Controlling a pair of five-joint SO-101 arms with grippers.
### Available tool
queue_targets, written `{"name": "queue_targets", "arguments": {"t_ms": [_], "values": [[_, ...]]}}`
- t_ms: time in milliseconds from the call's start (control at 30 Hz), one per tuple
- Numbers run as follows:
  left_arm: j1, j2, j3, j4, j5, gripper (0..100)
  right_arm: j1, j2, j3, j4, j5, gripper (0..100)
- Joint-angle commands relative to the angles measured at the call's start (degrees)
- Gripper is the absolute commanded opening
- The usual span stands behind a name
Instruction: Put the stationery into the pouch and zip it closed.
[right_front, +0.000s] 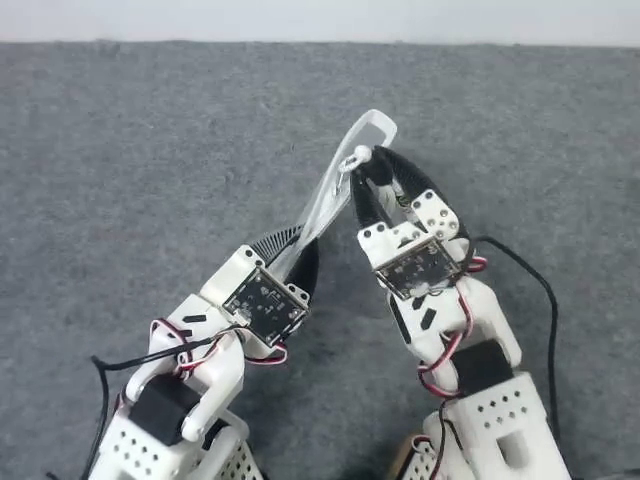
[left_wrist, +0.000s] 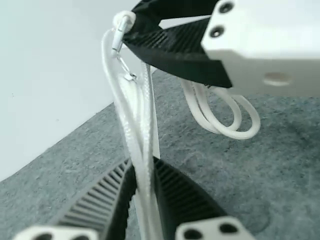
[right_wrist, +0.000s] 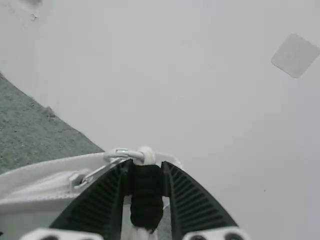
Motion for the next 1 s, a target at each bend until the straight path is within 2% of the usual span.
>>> {"name": "queue_targets", "arguments": {"t_ms": [0,333,633,867,967], "values": [[-0.35,-0.35,0.75,0.44,0.62,1,4.62,3.12,-0.97,-3.3,-0.35,0.6],[-0.44,-0.35,0.75,0.44,0.62,1,12.35,14.64,-9.49,-3.47,-5.36,0.6],[-0.44,-0.35,0.75,0.53,0.62,1,14.29,24.57,-15.38,-3.21,-5.8,0.6],[-0.53,-0.35,0.75,0.62,0.62,1,15.16,25.54,-16.7,-1.8,-8.09,0.6],[-0.53,-0.35,0.57,0.44,0.88,1,13.23,24.04,-16.7,0.75,-8.0,0.6]]}}
